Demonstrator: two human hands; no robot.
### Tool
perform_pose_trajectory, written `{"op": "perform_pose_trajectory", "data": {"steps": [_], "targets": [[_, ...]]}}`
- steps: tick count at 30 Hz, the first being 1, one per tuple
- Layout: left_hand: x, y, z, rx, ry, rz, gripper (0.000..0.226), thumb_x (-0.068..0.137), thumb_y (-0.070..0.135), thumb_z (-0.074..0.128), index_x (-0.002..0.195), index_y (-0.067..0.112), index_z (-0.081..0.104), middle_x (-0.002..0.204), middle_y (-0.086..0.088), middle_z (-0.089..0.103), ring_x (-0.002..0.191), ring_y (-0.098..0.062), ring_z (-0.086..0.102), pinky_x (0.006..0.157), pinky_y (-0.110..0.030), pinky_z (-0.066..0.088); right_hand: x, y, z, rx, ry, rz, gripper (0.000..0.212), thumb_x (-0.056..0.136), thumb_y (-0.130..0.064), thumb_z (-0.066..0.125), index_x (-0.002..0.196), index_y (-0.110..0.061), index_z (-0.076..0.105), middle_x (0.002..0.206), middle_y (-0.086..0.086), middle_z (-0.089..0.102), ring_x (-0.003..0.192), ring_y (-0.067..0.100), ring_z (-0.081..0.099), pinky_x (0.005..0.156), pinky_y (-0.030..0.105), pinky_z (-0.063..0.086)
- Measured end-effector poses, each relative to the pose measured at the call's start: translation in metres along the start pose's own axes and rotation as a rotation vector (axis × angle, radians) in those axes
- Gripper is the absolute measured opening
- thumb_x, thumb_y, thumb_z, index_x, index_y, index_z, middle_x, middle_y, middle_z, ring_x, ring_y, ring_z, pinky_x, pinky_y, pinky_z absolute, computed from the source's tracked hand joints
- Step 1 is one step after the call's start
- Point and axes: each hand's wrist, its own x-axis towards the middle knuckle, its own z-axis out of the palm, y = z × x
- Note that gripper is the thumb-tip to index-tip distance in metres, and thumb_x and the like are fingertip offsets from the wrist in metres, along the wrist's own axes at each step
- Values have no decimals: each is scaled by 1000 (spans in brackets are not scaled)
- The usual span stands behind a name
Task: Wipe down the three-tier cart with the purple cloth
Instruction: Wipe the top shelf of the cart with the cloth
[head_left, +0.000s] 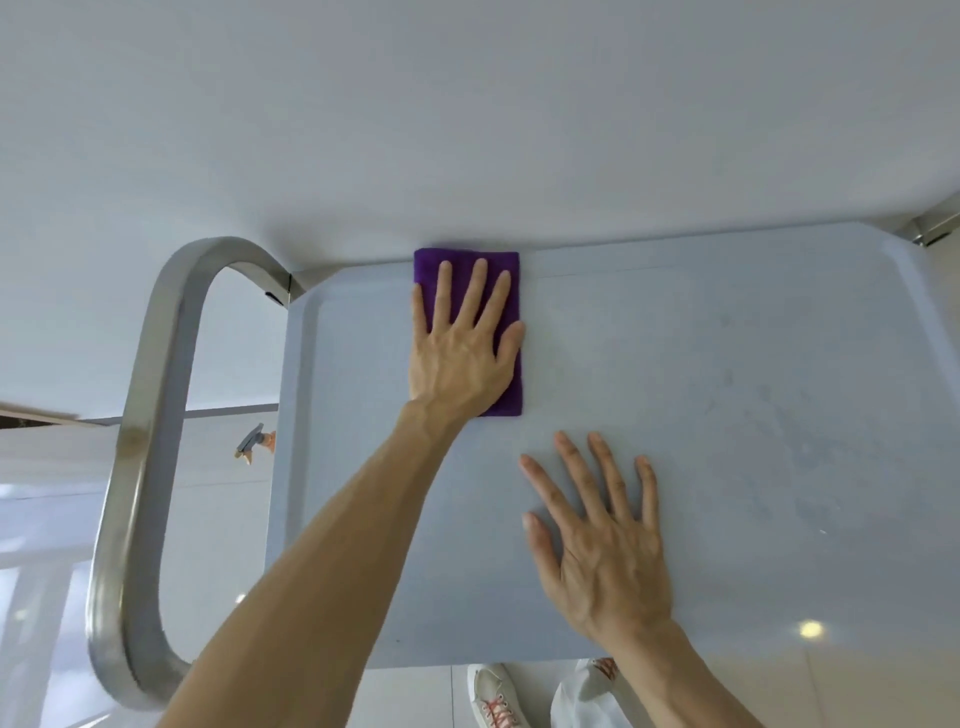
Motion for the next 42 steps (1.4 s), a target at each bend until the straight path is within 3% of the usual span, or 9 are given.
{"op": "perform_pose_trajectory", "data": {"steps": [2,5,12,18,23,33,38,42], "targets": [[-11,20,6,27,28,104,58,101,53,25,154,29,29,161,2,26,151,-31,12,121,-54,6,-1,0,0,2,-7,-1,56,98,-54,36,151,-42,28,163,-5,19,151,24,15,118,61,13],[-21,18,12,24,70,81,55,102,51,27,153,29,32,160,2,29,151,-29,15,121,-52,8,-1,0,-2,24,-4,-2,55,98,-53,37,151,-41,29,163,-5,20,151,24,14,118,61,14],[-17,17,16,30,75,56,56,101,51,25,153,32,29,161,4,26,151,-28,13,121,-53,10,3,32,-16,134,84,-66,45,98,-42,48,140,-26,52,155,-1,40,145,22,33,113,59,26],[-17,17,13,29,76,36,56,100,52,26,153,33,27,162,4,26,151,-27,12,121,-52,10,18,121,-32,-58,14,94,61,96,-59,33,148,-28,42,159,1,33,146,28,30,114,64,18],[-17,19,13,30,71,30,58,99,53,27,153,33,28,162,5,25,151,-26,12,121,-52,11,15,126,-17,-151,-8,92,64,98,-63,24,154,-34,26,164,-1,19,151,24,15,116,65,11],[31,59,16,50,55,-46,61,99,52,25,155,29,23,163,3,20,151,-34,6,119,-59,5,16,131,-13,-162,22,84,66,95,-66,27,154,-36,22,164,-3,17,151,23,14,117,64,9],[-6,66,14,35,56,230,56,101,49,32,153,28,32,160,5,29,151,-33,14,118,-59,11,16,127,-16,-160,-10,94,65,96,-65,24,154,-37,21,164,-3,17,151,22,15,117,63,10],[-84,62,19,1,16,312,55,103,49,30,155,30,25,162,7,23,152,-29,10,118,-58,15,15,127,-19,-162,-11,104,63,97,-63,25,154,-37,21,164,-4,15,151,22,14,117,63,12]]}}
